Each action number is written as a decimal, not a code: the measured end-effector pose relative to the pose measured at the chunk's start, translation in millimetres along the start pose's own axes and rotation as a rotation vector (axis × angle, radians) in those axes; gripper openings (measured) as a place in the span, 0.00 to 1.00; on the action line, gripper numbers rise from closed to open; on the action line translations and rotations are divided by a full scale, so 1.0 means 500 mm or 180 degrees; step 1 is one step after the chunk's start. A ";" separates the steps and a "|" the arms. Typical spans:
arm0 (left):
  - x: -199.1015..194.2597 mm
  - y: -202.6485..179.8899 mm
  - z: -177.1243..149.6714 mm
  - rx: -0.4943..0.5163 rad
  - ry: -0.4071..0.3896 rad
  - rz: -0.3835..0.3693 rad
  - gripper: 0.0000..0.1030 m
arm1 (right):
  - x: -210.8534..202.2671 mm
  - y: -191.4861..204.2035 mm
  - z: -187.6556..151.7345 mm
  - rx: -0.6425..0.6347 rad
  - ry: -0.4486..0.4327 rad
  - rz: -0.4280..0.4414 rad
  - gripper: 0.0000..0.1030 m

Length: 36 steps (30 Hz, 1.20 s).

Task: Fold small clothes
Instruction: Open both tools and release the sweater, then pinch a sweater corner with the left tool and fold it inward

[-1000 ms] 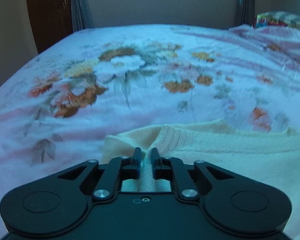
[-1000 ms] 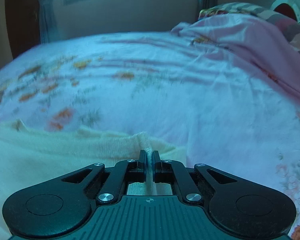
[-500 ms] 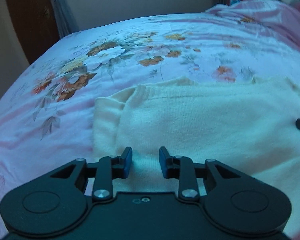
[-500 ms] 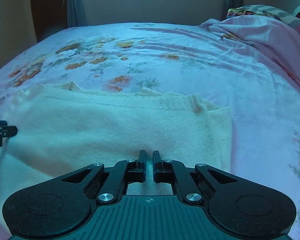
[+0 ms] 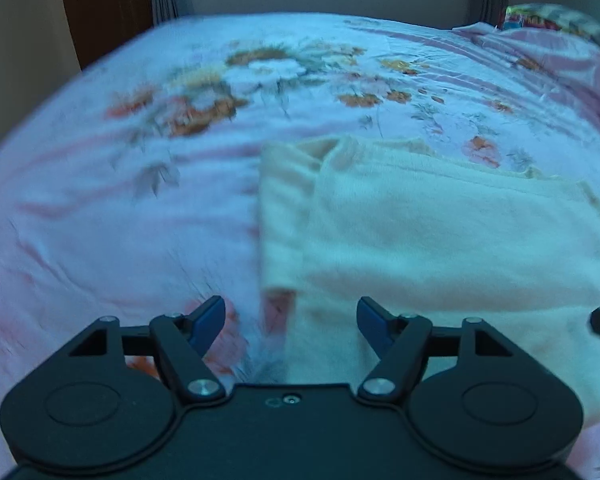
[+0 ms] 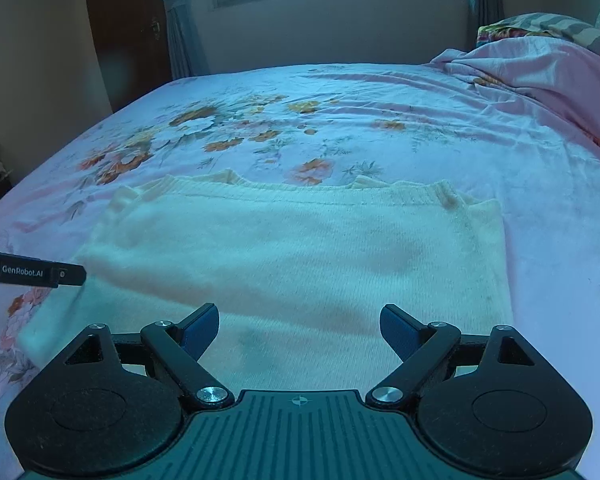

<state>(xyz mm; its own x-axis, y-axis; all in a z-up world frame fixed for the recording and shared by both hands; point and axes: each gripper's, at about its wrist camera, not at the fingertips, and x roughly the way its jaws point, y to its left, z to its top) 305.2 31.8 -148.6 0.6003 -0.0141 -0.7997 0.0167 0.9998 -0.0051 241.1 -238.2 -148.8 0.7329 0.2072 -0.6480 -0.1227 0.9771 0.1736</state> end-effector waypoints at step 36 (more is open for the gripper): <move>0.136 0.129 -0.008 -0.1849 0.0140 -0.1768 0.20 | 0.064 -0.035 0.044 0.0031 0.0016 -0.0164 0.85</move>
<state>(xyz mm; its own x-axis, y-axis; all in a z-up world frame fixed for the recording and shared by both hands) 343.6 95.1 -205.8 0.5941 -0.5227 -0.6114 -0.1222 0.6927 -0.7108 281.7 -249.7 -156.2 0.7348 0.1568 -0.6600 -0.0783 0.9860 0.1471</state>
